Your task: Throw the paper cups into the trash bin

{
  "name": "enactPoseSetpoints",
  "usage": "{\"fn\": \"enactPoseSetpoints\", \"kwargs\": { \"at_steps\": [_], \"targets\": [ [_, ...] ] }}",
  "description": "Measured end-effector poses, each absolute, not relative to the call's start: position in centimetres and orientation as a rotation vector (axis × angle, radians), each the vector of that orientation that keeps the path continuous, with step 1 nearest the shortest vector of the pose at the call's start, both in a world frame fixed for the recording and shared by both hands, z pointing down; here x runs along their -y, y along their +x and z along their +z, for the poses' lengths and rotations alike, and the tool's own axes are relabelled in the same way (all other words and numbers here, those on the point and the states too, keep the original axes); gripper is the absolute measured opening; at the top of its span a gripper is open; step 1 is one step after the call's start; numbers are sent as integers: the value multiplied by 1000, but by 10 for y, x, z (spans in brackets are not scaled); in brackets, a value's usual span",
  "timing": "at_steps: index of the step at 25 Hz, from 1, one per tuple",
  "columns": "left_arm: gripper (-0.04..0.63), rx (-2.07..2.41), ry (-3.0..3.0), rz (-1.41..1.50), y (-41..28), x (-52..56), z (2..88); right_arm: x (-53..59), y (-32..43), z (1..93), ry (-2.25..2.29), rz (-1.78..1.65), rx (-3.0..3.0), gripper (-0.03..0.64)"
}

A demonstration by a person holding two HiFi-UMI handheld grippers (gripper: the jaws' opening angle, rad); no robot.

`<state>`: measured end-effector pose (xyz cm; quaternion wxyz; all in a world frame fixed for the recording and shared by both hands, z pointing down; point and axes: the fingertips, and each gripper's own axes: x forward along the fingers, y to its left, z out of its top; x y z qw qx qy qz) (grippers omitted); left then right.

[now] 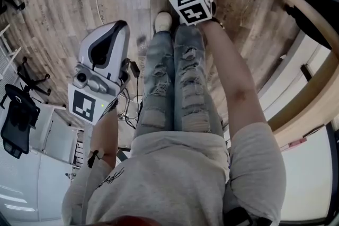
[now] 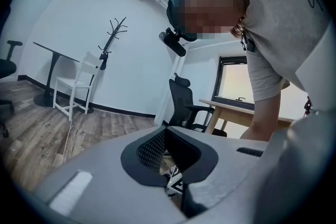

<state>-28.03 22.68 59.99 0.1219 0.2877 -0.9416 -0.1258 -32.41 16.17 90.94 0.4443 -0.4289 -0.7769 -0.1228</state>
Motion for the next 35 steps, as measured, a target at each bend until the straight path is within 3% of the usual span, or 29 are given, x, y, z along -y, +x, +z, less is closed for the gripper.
{"fn": "enactPoseSetpoints", "kwargs": {
  "at_steps": [21,35],
  "targets": [
    [3,2696,818,-409,-279,-235,634,-154,-311,1001,-997,-385,1700,293],
    [3,2697,841,-435,-281,-231,632,-148,-312,1009,-935,-374,1709,293]
  ]
}}
